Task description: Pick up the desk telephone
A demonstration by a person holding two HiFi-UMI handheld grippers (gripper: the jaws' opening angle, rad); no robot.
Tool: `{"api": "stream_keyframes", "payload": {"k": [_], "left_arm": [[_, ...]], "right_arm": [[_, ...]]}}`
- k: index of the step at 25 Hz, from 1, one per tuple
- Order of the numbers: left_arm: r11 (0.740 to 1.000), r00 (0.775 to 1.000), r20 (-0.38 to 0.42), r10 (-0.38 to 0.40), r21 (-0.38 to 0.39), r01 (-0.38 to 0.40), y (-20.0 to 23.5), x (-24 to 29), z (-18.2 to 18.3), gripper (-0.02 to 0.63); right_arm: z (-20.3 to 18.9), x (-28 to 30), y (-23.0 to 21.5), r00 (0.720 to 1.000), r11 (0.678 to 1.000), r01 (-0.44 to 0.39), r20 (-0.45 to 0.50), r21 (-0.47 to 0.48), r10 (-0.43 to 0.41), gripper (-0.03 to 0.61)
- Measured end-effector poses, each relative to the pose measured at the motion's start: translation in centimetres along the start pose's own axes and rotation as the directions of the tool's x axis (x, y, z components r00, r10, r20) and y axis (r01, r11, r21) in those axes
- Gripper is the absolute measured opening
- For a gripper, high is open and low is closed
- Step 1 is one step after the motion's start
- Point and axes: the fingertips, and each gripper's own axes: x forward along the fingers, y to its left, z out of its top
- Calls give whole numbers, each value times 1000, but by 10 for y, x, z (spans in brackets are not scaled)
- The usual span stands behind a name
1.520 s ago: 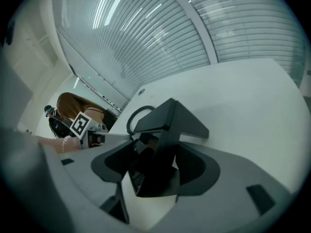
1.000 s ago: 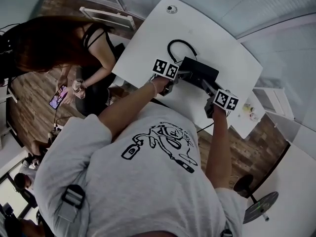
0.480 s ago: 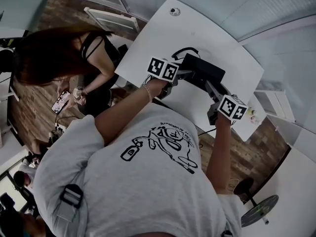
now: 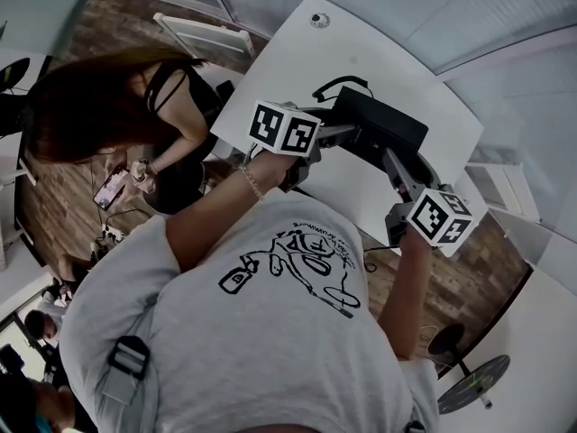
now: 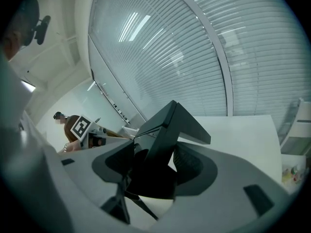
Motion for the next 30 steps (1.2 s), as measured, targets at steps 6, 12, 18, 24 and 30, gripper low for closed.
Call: {"api": "stream_keyframes", "payload": {"k": [6,12,18,24,30], "left_arm": [[1000,999,32,-16,15,16,-30,-28,15,270],[998,998,44,-35,44,33,-57,-50,23,268],[995,997,67,-37,91,31,-74,-66,34,268],[995,996,73,-44,90,38,-75,-67,36,268],[996,997,70,-44,84,38,-73,-64,34,268]], "right_arm": [[25,-25,31,1000,999,5,30,-41,-4,247],[39,-50,54,998,997,16,63,-69,-12,247],[49,-64,70,995,997,28,101,-78,-20,245],[52,-65,72,994,994,31,105,-103,-21,241],[50,-64,69,994,995,30,105,-96,-20,241]]}}
